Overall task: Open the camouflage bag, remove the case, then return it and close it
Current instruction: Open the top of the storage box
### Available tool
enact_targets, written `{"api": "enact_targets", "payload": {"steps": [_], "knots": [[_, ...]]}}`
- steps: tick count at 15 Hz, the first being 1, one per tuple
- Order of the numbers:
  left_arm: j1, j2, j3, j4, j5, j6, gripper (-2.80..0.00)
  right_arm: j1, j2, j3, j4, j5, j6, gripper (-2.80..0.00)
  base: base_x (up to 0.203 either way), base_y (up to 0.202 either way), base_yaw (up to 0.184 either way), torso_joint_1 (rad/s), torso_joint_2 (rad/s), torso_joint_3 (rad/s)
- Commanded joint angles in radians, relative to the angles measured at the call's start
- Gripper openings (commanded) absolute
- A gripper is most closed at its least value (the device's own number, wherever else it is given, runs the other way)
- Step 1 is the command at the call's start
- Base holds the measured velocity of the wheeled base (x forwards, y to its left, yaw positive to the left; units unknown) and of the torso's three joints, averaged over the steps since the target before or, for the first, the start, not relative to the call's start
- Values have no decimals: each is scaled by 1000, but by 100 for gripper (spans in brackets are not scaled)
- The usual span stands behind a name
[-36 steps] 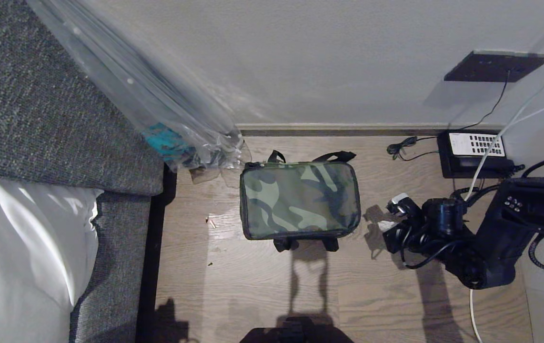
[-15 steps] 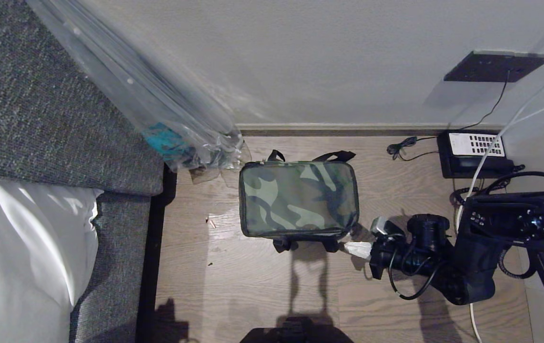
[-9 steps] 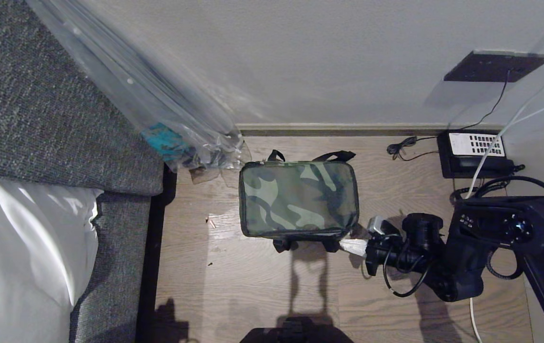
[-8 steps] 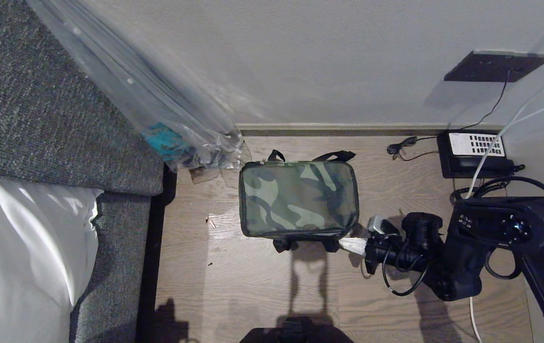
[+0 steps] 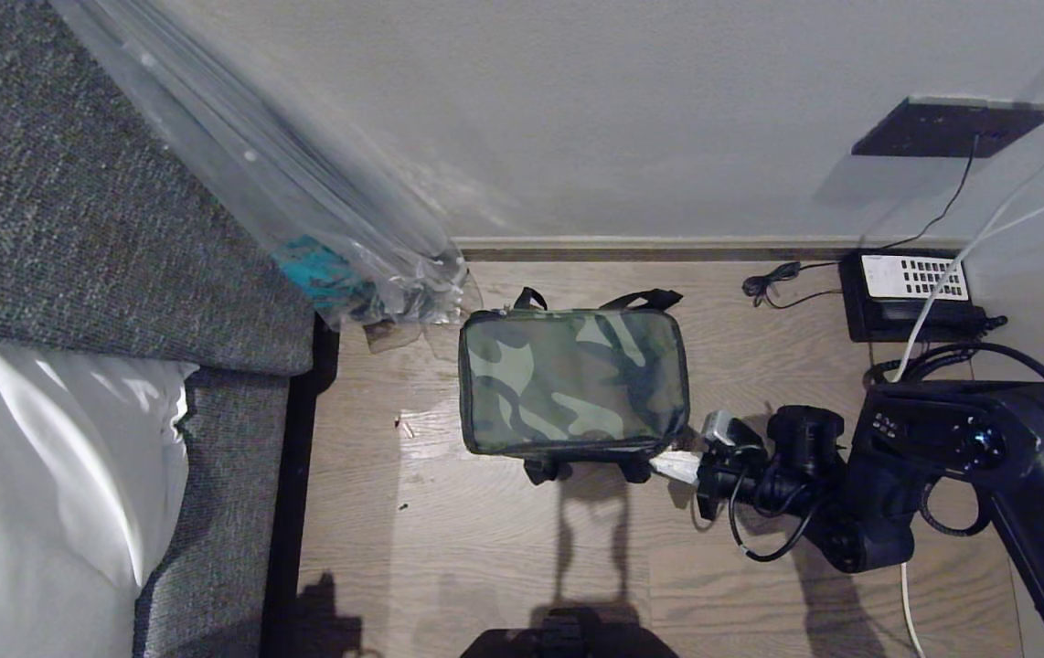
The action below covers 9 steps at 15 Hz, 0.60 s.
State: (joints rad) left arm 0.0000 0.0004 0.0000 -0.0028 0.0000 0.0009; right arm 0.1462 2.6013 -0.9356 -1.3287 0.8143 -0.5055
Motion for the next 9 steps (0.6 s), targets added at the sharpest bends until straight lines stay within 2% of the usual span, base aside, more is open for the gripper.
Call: {"api": "enact_targets", "payload": {"steps": [1,9], "knots": [[0,0,0,0,0,-1,-280,0,6,-6,-7,6,-2,-280,0,0,0,0,0,0],[0,0,0,0,0,-1,-280,-2,0,-9,-13,6,-7,-280,0,0,0,0,0,0]]}}
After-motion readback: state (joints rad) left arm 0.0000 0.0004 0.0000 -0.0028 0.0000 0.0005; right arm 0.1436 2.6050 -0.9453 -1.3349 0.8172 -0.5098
